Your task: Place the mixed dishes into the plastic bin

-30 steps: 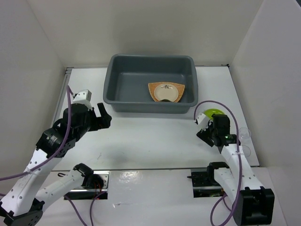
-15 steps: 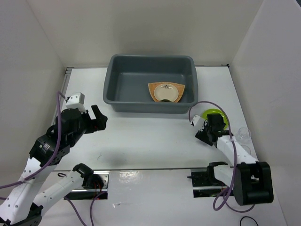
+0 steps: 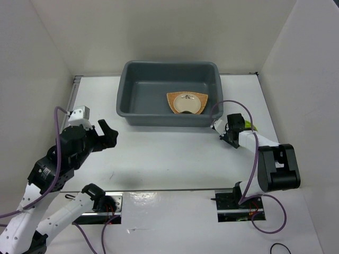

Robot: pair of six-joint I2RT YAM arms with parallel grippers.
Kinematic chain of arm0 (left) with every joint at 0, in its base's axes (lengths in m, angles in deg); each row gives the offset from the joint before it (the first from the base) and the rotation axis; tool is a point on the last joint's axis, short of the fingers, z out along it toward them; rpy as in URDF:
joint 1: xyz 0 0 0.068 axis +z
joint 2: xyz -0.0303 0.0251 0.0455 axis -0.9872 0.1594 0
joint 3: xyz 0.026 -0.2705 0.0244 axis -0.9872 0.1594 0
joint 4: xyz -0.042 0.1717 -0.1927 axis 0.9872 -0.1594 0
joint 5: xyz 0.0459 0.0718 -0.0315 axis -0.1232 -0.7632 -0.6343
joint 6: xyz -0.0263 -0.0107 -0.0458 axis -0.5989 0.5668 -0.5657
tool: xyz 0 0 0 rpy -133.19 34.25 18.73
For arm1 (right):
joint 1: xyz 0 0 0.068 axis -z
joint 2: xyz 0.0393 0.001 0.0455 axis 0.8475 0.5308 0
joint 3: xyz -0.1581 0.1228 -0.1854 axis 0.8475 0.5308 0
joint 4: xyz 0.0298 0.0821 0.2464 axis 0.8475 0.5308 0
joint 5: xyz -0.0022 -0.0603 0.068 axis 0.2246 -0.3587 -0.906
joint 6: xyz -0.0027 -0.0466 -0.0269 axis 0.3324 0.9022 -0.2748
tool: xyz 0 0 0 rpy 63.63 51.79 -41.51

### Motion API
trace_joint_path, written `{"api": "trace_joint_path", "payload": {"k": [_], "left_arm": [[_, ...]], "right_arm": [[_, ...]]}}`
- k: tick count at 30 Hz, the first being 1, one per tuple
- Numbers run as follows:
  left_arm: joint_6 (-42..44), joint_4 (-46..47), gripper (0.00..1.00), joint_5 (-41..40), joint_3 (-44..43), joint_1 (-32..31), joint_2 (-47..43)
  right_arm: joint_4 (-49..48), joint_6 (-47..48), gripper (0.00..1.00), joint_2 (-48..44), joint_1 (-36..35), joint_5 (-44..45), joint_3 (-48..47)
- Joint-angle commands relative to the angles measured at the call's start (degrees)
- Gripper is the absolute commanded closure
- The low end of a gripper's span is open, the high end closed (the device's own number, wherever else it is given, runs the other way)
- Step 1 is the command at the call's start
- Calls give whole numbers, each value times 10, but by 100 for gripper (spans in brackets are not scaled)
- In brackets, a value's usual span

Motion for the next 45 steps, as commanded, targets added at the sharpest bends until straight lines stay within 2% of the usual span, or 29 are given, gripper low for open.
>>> {"api": "trace_joint_path", "payload": {"k": [1, 2, 3, 5, 12, 16, 20, 24, 28, 35, 39, 45], "left_arm": [[-3, 11, 1, -9, 4, 0, -8], [-3, 11, 1, -9, 4, 0, -8], [-3, 11, 1, -9, 4, 0, -8], [-3, 11, 1, -9, 4, 0, -8], [-8, 11, 1, -14, 9, 0, -19], [-8, 16, 1, -14, 9, 0, -24], [-8, 22, 1, -14, 20, 0, -29], [-8, 33, 1, -14, 25, 0, -24], [-8, 38, 0, -20, 31, 0, -30], [-26, 49, 0, -45, 50, 0, -63], [-27, 59, 0, -45, 55, 0, -93], [-21, 71, 0, -64, 60, 0, -106]], "right_arm": [[4, -14, 76, -5, -6, 4, 4], [-1, -9, 81, -13, -6, 4, 11], [-1, -9, 91, -22, -6, 4, 11], [-8, -9, 100, -33, -6, 4, 17], [61, -9, 100, -133, -6, -9, -25], [112, 16, 100, -269, -6, -30, -60], [157, 41, 100, -341, -20, -24, -118], [198, 41, 100, -347, -46, -24, -193], [204, 26, 100, -299, -79, -38, -281], [210, 63, 100, -76, -184, -15, -446], [222, 56, 100, 30, -205, -28, -541], [228, 49, 100, 119, -237, -33, -570]]}}
